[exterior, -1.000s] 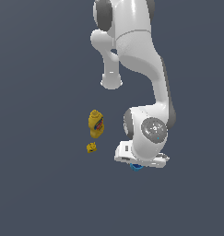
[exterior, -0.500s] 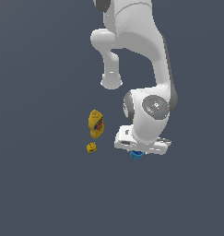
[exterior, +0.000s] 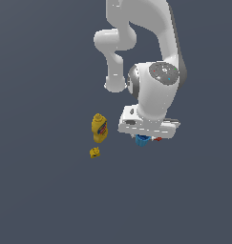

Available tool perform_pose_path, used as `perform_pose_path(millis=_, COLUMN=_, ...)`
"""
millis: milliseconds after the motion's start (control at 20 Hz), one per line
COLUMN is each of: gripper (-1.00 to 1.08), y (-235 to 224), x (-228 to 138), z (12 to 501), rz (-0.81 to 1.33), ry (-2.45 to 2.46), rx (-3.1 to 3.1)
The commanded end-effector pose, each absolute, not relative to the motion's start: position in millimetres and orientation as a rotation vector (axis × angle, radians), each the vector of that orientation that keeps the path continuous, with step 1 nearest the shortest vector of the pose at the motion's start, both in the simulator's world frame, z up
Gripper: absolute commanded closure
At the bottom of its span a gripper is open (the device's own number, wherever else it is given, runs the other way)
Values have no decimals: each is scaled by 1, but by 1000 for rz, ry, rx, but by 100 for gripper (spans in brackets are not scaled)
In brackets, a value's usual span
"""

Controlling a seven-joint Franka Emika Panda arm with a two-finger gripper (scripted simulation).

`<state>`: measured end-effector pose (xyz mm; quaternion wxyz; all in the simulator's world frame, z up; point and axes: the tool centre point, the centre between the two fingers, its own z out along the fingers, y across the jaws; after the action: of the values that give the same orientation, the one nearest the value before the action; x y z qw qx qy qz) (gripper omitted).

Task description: Pick up a designated object from a clutter of objects.

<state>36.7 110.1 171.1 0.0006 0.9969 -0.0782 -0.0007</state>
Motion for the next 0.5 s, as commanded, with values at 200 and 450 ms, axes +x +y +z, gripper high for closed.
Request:
perform_pose_path(millis=200, gripper=108, y=109, x=1, z=218, rz=0, ry=-246, rx=3131)
perform_pose_path(millis=450, gripper=108, y=108, x=-26, z=254, rz=0, ry=-246, rx=3131)
